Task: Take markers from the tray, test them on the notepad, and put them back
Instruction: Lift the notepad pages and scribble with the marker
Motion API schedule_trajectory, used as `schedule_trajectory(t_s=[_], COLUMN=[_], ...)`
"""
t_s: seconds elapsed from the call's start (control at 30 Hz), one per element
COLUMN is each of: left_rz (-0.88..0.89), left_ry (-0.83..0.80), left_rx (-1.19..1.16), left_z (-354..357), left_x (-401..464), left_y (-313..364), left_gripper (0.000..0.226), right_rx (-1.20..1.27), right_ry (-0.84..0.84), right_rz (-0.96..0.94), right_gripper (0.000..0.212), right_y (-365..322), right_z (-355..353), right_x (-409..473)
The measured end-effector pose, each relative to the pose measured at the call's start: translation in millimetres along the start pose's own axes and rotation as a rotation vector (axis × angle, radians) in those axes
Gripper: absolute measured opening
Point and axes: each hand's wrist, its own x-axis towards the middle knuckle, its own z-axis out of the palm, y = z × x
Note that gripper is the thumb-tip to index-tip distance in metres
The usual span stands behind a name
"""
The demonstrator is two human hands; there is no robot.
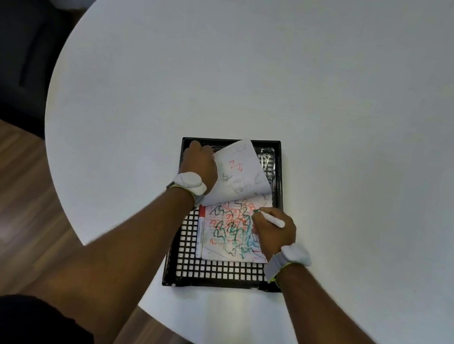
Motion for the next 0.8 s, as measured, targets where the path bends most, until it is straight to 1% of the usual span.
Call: schedule_trajectory(t_s=[0.07,0.13,0.23,0.3,0.37,0.47,0.7,0.8], left_rz=[0.005,0.003,0.010,0.012,0.021,0.035,0.037,0.033], left_ry=[0.014,0.025,0.032,0.039,0.039,0.026,0.026,0.016], left_rx=[0.007,0.009,0.027,0.032,0.038,0.023,0.021,0.020], left_z=[4.0,8.8,16.8,19.7,21.1,23.5,21.0,19.4], left_x=[5.6,10.9,17.0,21.3,23.4,26.5,25.1,19.9], left_y=[-2.0,-4.0,-7.1,-8.7,-9.1,-7.7,-0.7,4.1], left_gripper=[0.015,0.015,0.015,0.015,0.015,0.015,0.015,0.014], right_rx=[-0.044,-0.106,-0.124,-0.116,-0.144,-0.181,-0.261,-0.261], right_ry=[0.040,0.033,0.074,0.114,0.108,0.080,0.086,0.131], right_rz=[-0.074,-0.112,-0.060,-0.063,-0.095,-0.118,-0.040,-0.013], right_gripper=[0.028,0.029,0.020,0.013,0.013,0.007,0.016,0.015], right_y=[-0.9,-3.4,-10.1,-13.8,-13.8,-12.3,-13.3,-11.6], right_z=[4.3,8.4,11.3,13.4,16.1,18.8,19.2,14.1], right_x=[6.1,11.8,17.0,17.3,20.2,27.4,29.6,24.3])
